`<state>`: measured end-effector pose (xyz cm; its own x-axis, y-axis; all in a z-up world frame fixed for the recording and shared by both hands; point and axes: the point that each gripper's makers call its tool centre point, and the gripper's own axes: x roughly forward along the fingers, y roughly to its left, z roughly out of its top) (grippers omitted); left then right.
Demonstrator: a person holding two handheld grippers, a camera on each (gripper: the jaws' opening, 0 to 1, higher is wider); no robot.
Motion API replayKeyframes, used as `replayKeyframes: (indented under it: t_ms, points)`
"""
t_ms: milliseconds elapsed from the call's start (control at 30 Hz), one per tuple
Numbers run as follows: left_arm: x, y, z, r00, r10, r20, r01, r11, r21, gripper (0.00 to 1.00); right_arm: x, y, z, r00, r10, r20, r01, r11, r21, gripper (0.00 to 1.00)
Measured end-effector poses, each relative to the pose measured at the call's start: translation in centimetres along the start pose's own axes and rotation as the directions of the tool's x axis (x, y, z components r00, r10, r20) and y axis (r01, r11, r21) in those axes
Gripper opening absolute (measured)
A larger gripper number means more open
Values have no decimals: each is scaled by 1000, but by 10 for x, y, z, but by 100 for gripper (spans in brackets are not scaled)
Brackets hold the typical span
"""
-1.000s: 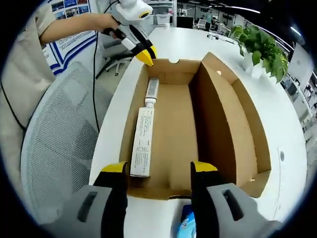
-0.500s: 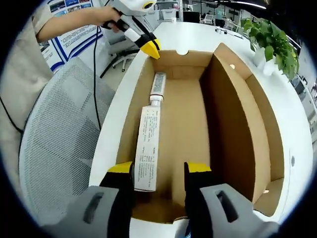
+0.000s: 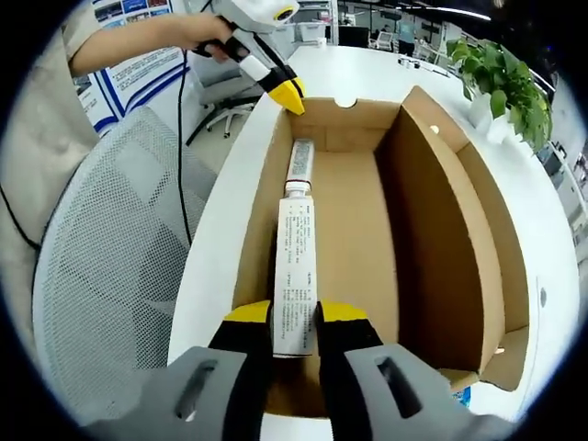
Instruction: Operate the shoe box by opening the lid, removing the specified soft item, and placing it in the target area until the item is outside and the box remains undamaged.
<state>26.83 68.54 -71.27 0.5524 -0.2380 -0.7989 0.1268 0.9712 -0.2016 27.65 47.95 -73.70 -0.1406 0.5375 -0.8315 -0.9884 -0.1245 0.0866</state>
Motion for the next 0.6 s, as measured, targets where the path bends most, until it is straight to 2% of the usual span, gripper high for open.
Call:
replayKeyframes:
  t_ms: [167, 367, 600]
  points:
    - [1, 1, 0, 1000, 1, -7, -1, 1000, -4, 7, -7, 2, 3, 1000, -5, 14, 5, 1000, 25, 15]
    - [1, 0, 0, 1000, 2, -11, -2, 1000, -4, 7, -17, 2, 8, 999, -25, 36, 25, 1000, 19, 14]
    - [1, 0, 0, 1000, 2, -13, -2, 1000, -7, 7, -39, -3, 20, 994, -69, 86, 68, 998, 14, 14]
